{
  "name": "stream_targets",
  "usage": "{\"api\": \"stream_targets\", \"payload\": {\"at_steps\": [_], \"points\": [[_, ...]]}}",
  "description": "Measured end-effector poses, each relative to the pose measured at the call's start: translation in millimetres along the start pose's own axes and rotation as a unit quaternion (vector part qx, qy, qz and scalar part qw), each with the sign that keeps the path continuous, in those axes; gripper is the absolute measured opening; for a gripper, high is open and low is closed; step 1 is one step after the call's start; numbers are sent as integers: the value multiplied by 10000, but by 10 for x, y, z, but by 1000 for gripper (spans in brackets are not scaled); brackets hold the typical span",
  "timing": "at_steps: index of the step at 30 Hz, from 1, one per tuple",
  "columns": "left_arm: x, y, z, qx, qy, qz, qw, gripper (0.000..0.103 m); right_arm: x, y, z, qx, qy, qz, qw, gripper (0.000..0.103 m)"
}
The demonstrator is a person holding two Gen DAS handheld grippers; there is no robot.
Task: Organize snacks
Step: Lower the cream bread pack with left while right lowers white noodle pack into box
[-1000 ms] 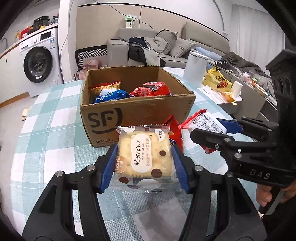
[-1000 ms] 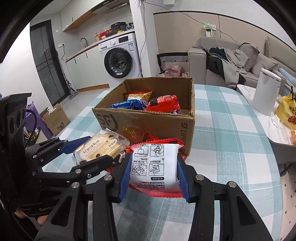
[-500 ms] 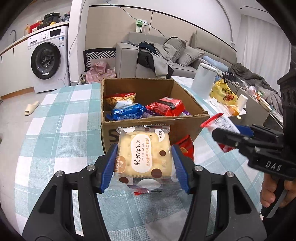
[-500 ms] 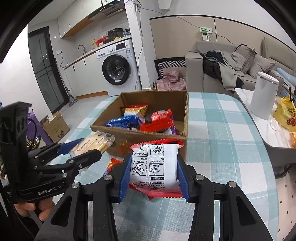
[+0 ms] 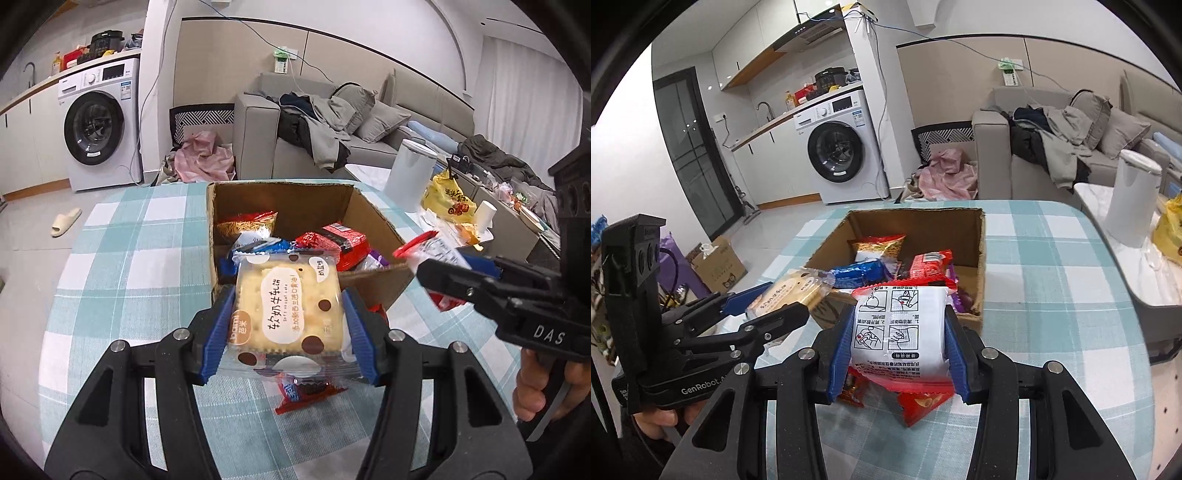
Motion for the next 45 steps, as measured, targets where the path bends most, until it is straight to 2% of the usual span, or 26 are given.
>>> {"api": "stream_targets", "payload": {"at_steps": [4, 14, 23, 45], "points": [[37, 88, 11, 21, -53, -88, 9999, 55, 0, 71, 77, 70, 195, 37, 9998, 46], [138, 309, 101, -18, 19, -194, 9998, 55, 40, 276, 251, 159, 360, 0, 9992, 46], [192, 483, 271, 13, 20, -278, 9996, 55, -74, 496, 359, 265, 647, 184, 9974, 46], [194, 697, 746, 182, 273, -200, 9993, 55, -333, 753, 678, 547, 417, 511, 9963, 46]]}}
Point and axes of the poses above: each gripper's, at about its wrist camera, not at the fingertips, and z roughly the way its jaws point, x to its left, y to its top, the point moved 2 cm from there along z, roughly the way its jaws point, and after that the axes turned 14 degrees about x, right-handed, at the moved point
